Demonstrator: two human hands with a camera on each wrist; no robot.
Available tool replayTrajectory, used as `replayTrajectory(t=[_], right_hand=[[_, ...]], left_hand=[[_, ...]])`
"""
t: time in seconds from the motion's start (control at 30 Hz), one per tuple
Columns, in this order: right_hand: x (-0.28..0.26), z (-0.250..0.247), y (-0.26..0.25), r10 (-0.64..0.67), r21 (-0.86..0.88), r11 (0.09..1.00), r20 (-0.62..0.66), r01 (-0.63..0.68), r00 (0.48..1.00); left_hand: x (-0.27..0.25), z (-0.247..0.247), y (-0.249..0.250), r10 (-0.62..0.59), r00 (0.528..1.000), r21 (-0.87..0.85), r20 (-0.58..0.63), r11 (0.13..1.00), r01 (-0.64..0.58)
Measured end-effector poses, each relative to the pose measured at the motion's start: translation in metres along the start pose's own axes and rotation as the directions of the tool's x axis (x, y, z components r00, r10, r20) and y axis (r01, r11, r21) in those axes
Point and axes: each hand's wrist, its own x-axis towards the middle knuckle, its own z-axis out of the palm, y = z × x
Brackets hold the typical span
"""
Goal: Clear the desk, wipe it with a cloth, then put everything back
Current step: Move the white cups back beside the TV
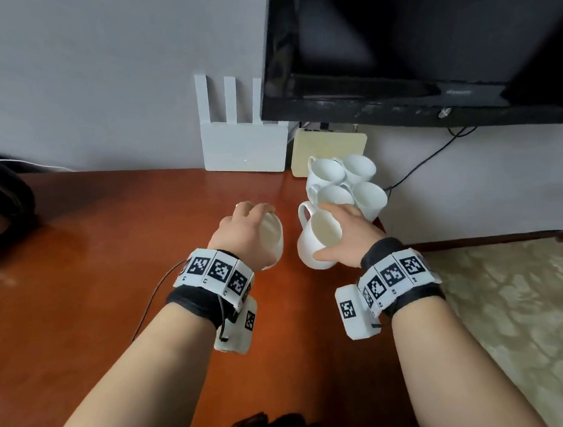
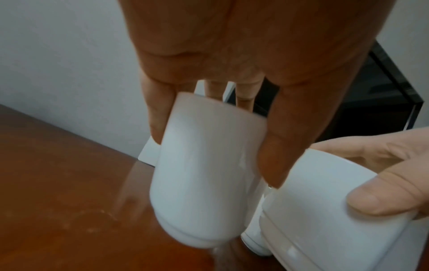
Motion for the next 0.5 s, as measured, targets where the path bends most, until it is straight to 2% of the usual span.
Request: replayTrajectory(t=[0.23,0.5], right_hand=[[0.008,-0.016,0.101,0.032,0.022,0.999,-0.010,-0.032,0.999],[0.028,-0.015,0.148,0.037,0.025,0.999,-0.006,-0.036,0.999]], left_hand=[[0.017,0.062,0.075,-0.050,0.999,-0.093,-0.022,0.994,0.048],[0.043,0.100,0.118,-0.024,0.995,0.031,0.093,0.999,0.021]])
